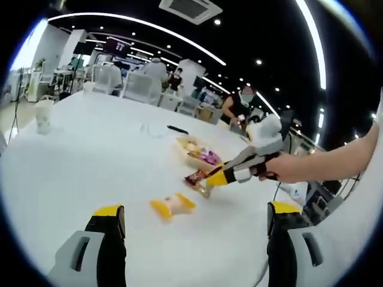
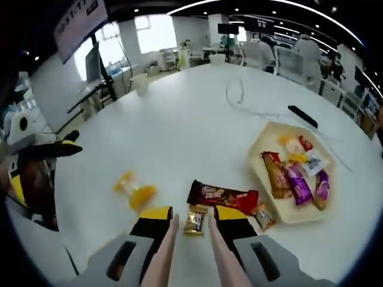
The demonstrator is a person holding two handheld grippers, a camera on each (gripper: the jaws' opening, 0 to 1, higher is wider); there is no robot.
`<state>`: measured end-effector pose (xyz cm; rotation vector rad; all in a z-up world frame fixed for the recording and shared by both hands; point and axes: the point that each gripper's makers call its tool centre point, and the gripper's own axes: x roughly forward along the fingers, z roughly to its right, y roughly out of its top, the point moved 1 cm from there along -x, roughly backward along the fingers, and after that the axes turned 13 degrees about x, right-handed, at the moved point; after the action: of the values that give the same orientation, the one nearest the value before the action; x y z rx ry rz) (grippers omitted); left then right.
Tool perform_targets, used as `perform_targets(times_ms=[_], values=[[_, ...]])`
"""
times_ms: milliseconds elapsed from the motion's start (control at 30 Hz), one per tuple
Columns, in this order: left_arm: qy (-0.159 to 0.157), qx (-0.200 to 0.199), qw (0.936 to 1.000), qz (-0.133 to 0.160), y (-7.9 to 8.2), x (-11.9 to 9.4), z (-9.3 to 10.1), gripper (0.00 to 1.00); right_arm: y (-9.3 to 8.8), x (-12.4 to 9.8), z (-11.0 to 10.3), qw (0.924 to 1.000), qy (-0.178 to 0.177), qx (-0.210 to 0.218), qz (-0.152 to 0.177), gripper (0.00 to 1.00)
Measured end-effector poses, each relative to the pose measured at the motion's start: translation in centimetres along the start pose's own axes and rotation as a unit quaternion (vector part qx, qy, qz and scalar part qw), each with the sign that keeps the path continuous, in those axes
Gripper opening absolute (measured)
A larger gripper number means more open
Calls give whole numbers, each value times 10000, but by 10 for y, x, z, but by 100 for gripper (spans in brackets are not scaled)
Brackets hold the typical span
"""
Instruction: Place the target food into the container with the food tongs after gripping and lifting it, then release it inside without dropping or visibly crushing the food.
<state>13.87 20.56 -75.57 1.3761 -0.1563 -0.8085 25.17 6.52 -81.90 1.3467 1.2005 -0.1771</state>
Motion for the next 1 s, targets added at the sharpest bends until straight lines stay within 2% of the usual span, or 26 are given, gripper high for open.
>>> perform_targets(times_ms=[300,333,433,600,733,800,900,1000], values=[[94,-72,9999,-13,-5,-5,-7,99,-17,15,-4,9994,-123,-244,-195,26],[101,-79,9999,-14,-5,-5,-7,99,-14,15,-3,9991,-183,-380,-86,25],[133,-116,9998,-11,-7,-6,-9,99,-13,14,-2,9982,-240,-535,-112,23],[109,-118,9999,-24,-9,-4,-8,99,-13,13,-1,9981,-208,-571,-25,21],[88,-177,9998,-5,-9,0,-8,99,-13,13,3,9986,-196,-492,-5,20],[8,-179,9998,-44,-10,5,-5,99,-13,11,6,9995,-220,-236,12,20],[-44,-119,9999,-89,-9,7,-4,99,-14,6,10,9998,-178,-80,67,20],[28,-156,9999,52,-4,5,-9,99,-9,1,16,9997,-189,93,144,20]])
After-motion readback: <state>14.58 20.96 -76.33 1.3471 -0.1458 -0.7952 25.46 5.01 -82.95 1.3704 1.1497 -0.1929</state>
